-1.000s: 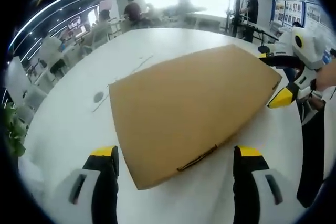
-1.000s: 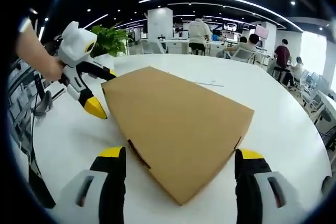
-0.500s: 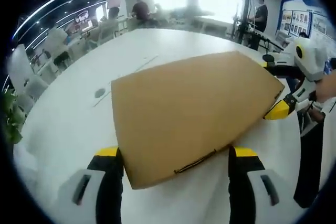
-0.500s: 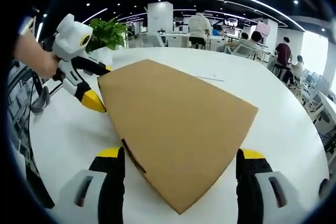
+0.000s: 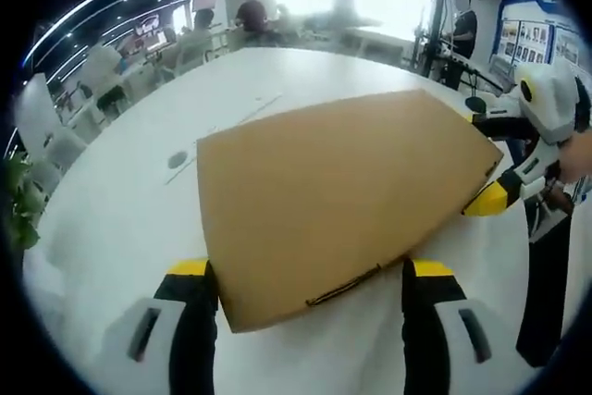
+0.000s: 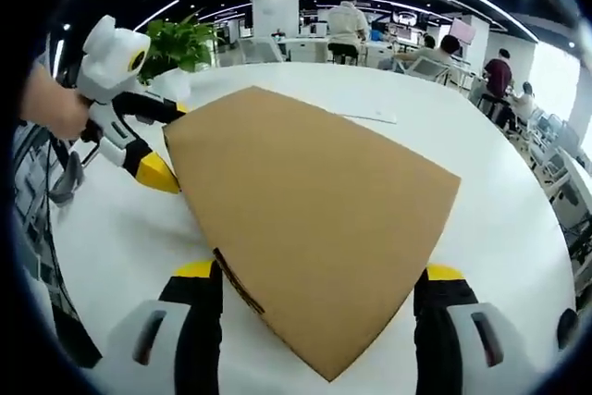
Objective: Operate the shoe box by opening the lid, removing the specified soft item, and placing it in the target area until the item is outside and the box remains undamaged.
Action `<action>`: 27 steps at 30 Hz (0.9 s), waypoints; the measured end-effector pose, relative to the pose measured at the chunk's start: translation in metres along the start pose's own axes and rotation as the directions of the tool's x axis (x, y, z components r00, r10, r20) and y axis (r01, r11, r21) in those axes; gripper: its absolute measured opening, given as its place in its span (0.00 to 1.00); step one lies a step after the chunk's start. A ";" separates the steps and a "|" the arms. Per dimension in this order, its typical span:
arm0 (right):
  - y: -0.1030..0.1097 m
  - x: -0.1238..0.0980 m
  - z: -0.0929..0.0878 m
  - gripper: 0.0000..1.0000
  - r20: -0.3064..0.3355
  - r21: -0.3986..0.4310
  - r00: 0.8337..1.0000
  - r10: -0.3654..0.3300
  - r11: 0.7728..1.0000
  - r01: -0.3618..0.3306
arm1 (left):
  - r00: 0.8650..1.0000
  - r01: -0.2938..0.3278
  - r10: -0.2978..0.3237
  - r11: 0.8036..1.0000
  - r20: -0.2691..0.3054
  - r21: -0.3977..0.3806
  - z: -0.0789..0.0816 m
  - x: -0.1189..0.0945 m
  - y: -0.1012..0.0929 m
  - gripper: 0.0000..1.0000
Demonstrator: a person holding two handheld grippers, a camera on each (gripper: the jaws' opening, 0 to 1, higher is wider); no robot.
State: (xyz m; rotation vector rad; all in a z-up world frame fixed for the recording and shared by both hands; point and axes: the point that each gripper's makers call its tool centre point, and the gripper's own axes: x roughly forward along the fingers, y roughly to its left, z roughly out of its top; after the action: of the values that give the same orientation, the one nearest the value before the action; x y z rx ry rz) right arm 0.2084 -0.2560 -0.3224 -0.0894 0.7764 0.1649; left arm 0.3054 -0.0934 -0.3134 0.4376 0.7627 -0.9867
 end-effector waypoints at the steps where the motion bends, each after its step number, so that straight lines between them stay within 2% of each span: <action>1: -0.001 -0.001 -0.001 0.87 0.004 0.002 1.000 0.004 1.000 -0.004 | 1.000 0.000 0.000 1.000 0.003 -0.002 0.000 0.000 0.000 0.83; 8: 0.000 -0.002 -0.001 0.86 0.012 0.003 1.000 0.013 1.000 -0.013 | 1.000 -0.013 0.012 1.000 -0.023 -0.011 0.000 0.000 -0.001 0.83; 9: 0.000 -0.002 0.000 0.86 0.001 0.003 1.000 0.012 1.000 -0.012 | 1.000 -0.018 0.018 1.000 -0.023 -0.011 -0.001 0.000 -0.001 0.84; 11: 0.000 0.000 -0.004 0.87 -0.078 -0.006 0.997 -0.009 1.000 0.009 | 0.999 -0.023 0.023 1.000 -0.022 -0.013 -0.001 0.000 -0.001 0.84; 12: 0.001 0.003 -0.002 0.87 -0.090 0.002 0.996 -0.012 1.000 0.013 | 0.999 -0.024 0.023 1.000 -0.023 -0.018 -0.001 0.000 -0.001 0.84; 16: -0.002 0.002 0.000 0.87 -0.051 -0.014 0.998 0.024 1.000 -0.025 | 0.998 -0.044 0.042 0.998 -0.048 -0.054 -0.004 -0.003 -0.001 0.84; 19: -0.002 0.001 -0.001 0.86 -0.034 -0.015 0.999 0.036 0.999 -0.037 | 0.997 -0.044 0.040 0.998 -0.065 -0.054 -0.004 -0.002 -0.001 0.84; 22: -0.001 0.000 -0.001 0.84 -0.008 -0.026 0.999 0.035 0.999 -0.035 | 0.998 -0.045 0.042 0.998 -0.052 -0.052 -0.005 -0.003 -0.002 0.84; 26: -0.004 -0.003 -0.005 0.80 -0.095 -0.132 0.995 0.018 0.991 -0.031 | 0.999 -0.044 0.042 0.997 -0.034 -0.062 -0.005 -0.005 -0.002 0.84; 27: -0.003 -0.002 -0.002 0.80 -0.089 -0.107 0.996 0.026 0.994 -0.035 | 0.999 -0.043 0.040 0.997 -0.034 -0.068 -0.006 -0.005 -0.002 0.84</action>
State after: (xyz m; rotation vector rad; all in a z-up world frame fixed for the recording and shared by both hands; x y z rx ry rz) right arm 0.2063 -0.2597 -0.3222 -0.1886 0.8561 0.2332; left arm 0.2998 -0.0878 -0.3131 0.4092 0.8115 -0.9138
